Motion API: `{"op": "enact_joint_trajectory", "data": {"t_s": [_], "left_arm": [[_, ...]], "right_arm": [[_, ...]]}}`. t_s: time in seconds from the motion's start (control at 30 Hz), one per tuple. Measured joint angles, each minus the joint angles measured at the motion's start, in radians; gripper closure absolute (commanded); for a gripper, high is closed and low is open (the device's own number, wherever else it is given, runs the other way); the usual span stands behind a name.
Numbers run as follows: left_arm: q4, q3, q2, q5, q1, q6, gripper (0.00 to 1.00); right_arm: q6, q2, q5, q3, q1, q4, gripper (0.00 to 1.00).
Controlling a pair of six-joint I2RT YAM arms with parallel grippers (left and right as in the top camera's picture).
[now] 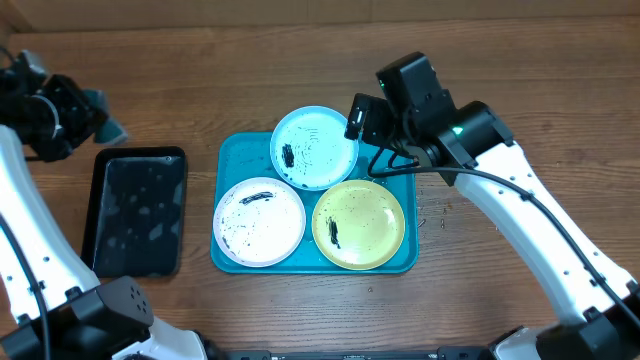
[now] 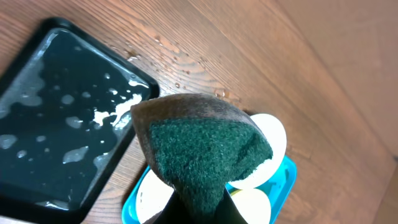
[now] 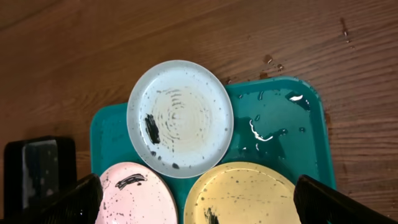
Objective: Clean dirty plates on tray and stack at the side
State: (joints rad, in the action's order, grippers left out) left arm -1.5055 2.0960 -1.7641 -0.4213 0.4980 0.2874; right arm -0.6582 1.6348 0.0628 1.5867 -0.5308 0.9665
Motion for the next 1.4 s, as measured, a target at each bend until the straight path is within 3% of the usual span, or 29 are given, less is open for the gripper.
{"op": "enact_joint_trajectory", "data": {"t_s": [0.23, 0.47, 0.7, 0.9, 1.4], "left_arm": [[0.002, -0.016, -0.064, 0.014, -0.143, -0.042, 0.96], [0.075, -0.017, -0.119, 0.037, -0.325, -0.064, 0.96], [0.184, -0.020, -0.197, 0.041, -0.486, -0.063, 0.96], [0.237, -0.020, -0.281, 0.040, -0.585, -0.054, 0.96], [0.270, -0.024, -0.445, 0.040, -0.665, -0.032, 0.96]], "right_arm": [[0.104, 0.135, 0.059, 0.002, 0.000, -0.132, 0.30], [0.151, 0.258, 0.101, 0.002, 0.008, -0.224, 0.33], [0.150, 0.401, 0.084, 0.005, 0.036, -0.248, 0.26], [0.137, 0.454, 0.007, 0.005, 0.102, -0.267, 0.40], [0.233, 0.499, -0.206, 0.005, 0.151, -0.312, 0.48]]}}
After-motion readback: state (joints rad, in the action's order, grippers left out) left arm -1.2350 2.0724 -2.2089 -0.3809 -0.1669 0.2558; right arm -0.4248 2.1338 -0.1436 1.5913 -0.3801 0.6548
